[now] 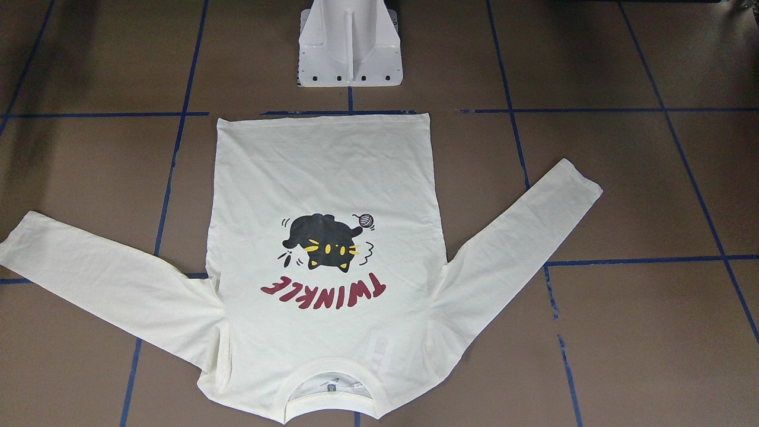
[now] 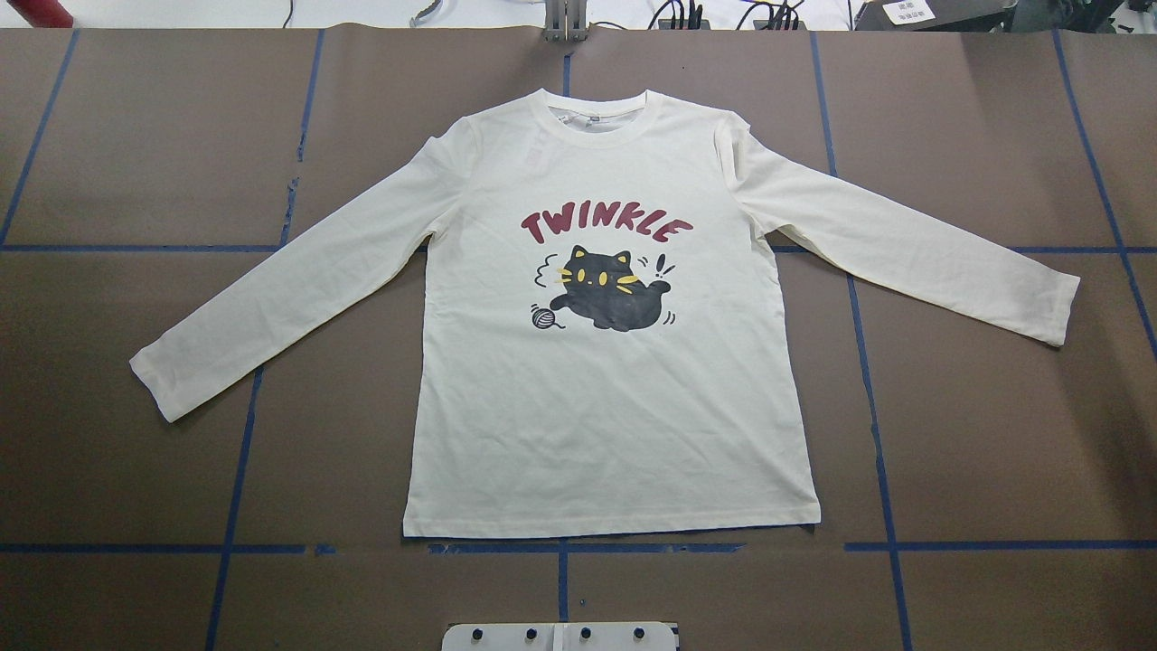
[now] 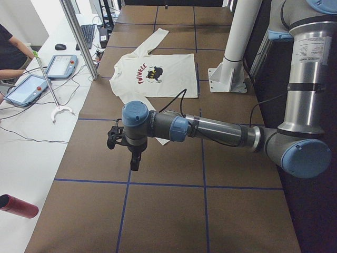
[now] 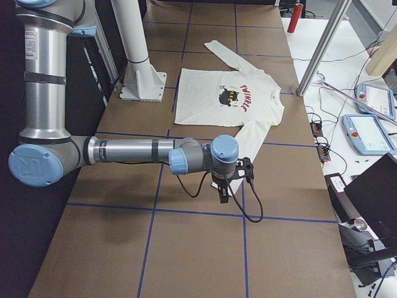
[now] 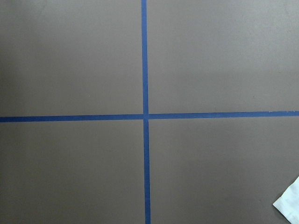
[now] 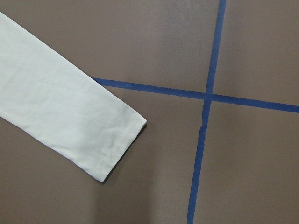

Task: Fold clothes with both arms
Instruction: 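Move the right gripper to the sleeve cuff nearest it and grasp it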

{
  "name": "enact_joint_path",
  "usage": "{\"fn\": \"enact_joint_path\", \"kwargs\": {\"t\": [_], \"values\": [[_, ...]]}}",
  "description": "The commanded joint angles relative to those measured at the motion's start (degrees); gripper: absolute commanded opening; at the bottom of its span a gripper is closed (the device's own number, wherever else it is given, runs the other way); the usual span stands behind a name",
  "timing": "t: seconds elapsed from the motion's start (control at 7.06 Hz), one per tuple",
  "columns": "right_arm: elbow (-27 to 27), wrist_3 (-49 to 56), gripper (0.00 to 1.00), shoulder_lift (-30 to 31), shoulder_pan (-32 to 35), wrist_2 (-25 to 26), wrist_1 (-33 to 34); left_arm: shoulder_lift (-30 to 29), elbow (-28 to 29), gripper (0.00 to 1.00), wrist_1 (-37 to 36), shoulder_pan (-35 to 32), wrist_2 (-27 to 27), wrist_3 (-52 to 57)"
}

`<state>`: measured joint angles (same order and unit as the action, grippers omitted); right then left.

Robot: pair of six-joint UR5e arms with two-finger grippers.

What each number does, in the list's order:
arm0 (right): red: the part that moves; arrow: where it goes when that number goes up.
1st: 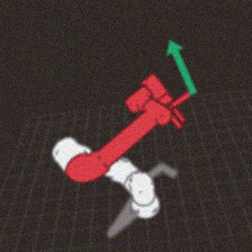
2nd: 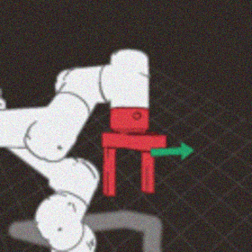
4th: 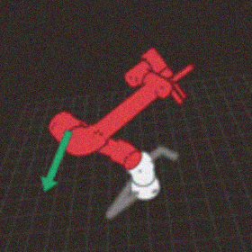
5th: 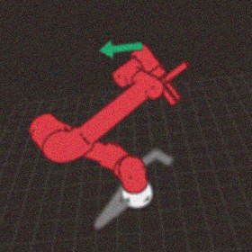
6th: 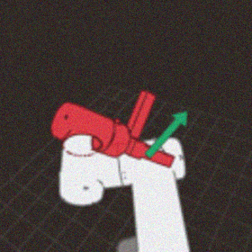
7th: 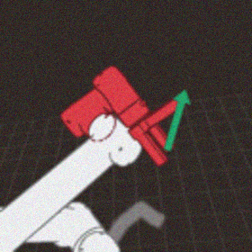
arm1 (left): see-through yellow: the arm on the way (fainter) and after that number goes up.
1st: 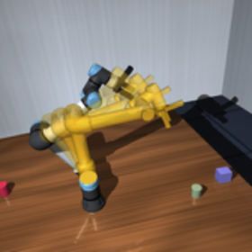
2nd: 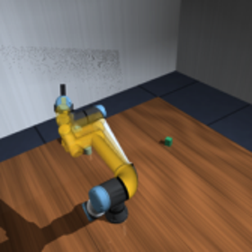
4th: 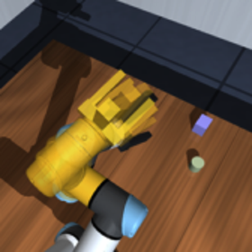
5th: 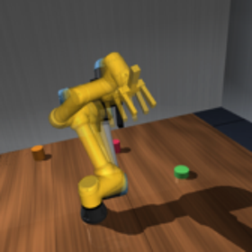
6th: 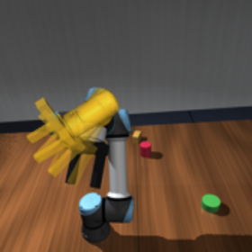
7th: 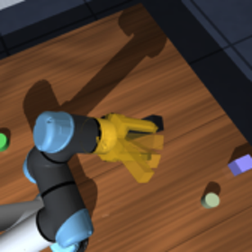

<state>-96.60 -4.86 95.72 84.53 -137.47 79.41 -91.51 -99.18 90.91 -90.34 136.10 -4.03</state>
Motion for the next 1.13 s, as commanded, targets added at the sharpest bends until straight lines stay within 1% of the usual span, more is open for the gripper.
{"fn": "enact_joint_path", "kwargs": {"t": [0.0, 0.14, 0.28, 0.57, 0.71, 0.85, 0.99], "values": [[0.10, -12.82, 0.99, 0.71, -5.73, 1.14, -7.23, -2.78, 1.09, 1.00, 1.64, 0.16, 0.30, -0.02], [0.10, -20.72, 0.97, 0.09, -8.04, 5.06, -12.30, -3.14, 0.83, 1.00, 1.64, 0.16, 0.39, -0.02], [2.01, -26.28, 0.90, -1.83, -9.29, 7.54, -15.31, -3.32, 0.57, 1.00, 1.73, 0.16, 0.40, -0.02], [16.47, -26.95, 0.89, -13.14, -9.83, 7.74, -15.87, -4.02, 1.09, 1.00, 1.73, 0.08, 0.40, 0.33], [17.75, -27.04, 0.88, -13.36, -10.61, 7.65, -16.48, -4.02, 1.09, 1.00, 1.73, 0.08, 0.31, 0.42], [19.68, -27.04, 0.84, -13.37, -11.66, 7.57, -16.57, -3.85, 0.75, 1.00, 1.73, 0.08, 0.31, 0.51], [20.57, -27.04, 0.83, -13.45, -13.41, 7.65, -16.92, -3.67, 0.31, 1.00, 1.64, 0.08, 0.39, 0.51]]}}
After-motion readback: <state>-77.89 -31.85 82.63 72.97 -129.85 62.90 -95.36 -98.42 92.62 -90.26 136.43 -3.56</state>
